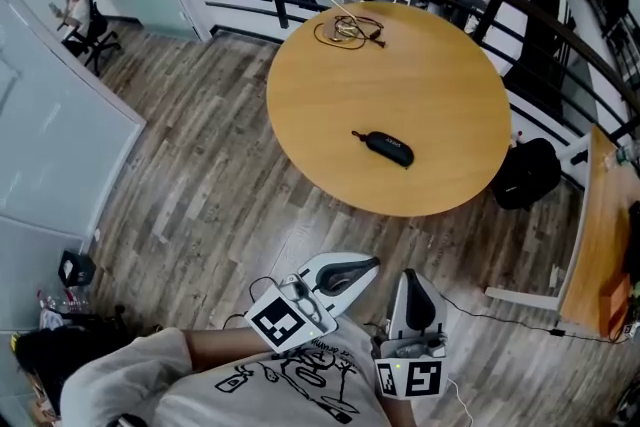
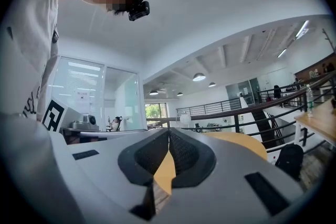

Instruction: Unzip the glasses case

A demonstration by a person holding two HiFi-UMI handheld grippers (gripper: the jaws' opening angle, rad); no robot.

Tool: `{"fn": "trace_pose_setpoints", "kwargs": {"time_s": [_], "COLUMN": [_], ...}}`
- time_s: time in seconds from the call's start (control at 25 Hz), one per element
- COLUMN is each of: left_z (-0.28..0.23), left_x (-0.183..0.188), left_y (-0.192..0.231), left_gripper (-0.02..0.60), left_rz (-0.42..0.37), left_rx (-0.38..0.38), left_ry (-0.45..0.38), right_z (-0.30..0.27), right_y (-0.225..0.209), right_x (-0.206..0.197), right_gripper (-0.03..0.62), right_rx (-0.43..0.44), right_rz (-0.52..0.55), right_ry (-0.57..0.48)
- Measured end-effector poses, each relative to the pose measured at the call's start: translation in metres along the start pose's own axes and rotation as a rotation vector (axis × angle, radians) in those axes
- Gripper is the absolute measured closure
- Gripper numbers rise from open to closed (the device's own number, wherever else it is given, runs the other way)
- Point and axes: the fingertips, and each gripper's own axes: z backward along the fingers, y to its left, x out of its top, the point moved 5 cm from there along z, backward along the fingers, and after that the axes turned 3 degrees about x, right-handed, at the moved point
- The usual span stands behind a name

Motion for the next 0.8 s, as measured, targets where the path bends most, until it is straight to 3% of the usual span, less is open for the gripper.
{"fn": "trace_pose_setpoints", "kwargs": {"time_s": [0.36,0.8], "left_z": [-0.012,-0.024], "left_x": [-0.01,-0.009], "left_y": [-0.029,-0.012], "left_gripper": [0.575,0.575], "left_rz": [-0.002,-0.001], "left_rx": [-0.002,-0.001], "left_ry": [0.011,0.005], "right_z": [0.024,0.007], "right_y": [-0.014,-0.021], "right_x": [-0.004,-0.004], "right_gripper": [0.571,0.571], "right_rx": [0.007,0.001], "right_rz": [-0.001,0.021], "right_ry": [0.004,0.006]}}
